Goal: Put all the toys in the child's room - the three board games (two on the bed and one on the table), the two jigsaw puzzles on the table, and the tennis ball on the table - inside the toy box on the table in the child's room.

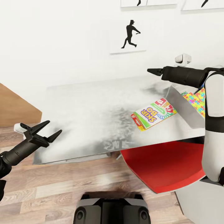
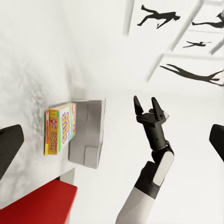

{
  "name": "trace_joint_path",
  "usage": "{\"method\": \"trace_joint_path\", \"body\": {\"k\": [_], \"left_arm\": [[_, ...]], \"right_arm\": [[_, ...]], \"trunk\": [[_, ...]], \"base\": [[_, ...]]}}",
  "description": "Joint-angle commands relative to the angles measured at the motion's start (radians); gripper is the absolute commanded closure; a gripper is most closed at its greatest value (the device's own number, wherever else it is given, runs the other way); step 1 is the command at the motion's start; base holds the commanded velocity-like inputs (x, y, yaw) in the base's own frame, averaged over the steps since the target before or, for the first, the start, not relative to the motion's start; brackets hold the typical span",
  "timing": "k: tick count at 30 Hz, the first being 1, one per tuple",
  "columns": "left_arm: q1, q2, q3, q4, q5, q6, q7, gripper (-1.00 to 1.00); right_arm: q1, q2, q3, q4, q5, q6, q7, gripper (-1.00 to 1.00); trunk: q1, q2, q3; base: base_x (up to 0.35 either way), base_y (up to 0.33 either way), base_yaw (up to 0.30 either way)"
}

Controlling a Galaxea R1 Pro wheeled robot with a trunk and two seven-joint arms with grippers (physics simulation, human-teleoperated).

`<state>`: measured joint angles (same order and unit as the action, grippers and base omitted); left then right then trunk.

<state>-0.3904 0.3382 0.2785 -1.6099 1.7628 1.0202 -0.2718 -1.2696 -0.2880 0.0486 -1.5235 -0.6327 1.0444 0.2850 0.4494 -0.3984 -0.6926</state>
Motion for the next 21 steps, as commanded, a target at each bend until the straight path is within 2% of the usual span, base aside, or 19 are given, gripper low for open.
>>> {"method": "trace_joint_path", "body": {"k": [1, 9, 21], "left_arm": [[-0.001, 0.000, 0.001, 0.001, -0.008, 0.003, -0.009, -1.00], [-0.001, 0.001, 0.003, 0.001, -0.008, 0.003, -0.009, -1.00], [0.000, 0.001, 0.003, 0.001, -0.009, 0.002, -0.008, -1.00]], "right_arm": [[-0.001, 0.000, 0.000, 0.001, 0.010, 0.003, 0.009, -1.00], [0.000, -0.002, 0.000, 0.007, 0.011, 0.003, 0.008, -1.00], [0.049, -0.009, -0.003, 0.045, 0.014, 0.003, 0.005, -1.00]], "trunk": [[0.001, -0.002, -0.001], [0.001, -0.002, -0.001], [0.001, -0.002, -0.001]], "base": [[0.000, 0.300, 0.000], [0.000, 0.155, 0.000], [0.000, 0.033, 0.000]]}}
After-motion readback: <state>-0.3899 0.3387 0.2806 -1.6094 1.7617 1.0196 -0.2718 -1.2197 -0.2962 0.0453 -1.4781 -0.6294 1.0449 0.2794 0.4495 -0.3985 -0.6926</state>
